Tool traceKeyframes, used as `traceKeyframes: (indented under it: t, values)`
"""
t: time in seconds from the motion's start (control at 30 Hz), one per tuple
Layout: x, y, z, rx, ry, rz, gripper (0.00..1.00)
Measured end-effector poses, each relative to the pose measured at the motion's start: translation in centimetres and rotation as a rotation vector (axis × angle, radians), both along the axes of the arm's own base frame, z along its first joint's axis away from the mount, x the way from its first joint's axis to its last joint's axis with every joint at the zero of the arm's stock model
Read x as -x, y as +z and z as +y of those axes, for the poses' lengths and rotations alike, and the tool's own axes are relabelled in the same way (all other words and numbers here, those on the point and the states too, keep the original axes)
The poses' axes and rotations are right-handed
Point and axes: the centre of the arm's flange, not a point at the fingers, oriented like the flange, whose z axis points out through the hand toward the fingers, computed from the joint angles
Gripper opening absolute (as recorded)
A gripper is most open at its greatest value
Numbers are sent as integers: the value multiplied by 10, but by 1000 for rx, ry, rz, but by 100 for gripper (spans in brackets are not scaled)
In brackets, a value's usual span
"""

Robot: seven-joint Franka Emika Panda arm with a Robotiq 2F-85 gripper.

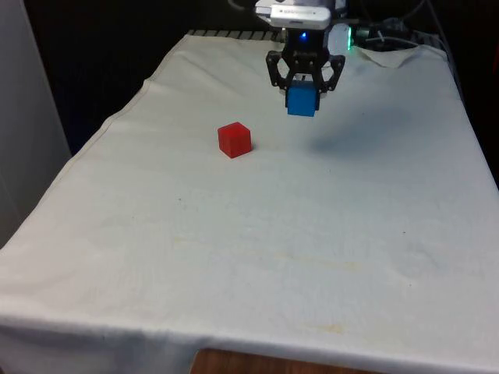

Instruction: Stack the two cubes.

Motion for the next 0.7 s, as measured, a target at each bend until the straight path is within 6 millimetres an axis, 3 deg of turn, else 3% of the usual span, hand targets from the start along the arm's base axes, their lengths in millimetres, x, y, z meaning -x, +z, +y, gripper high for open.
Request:
traceKeyframes:
  t: [0.7]
  values:
    - [5, -5, -74, 4, -3, 13, 1]
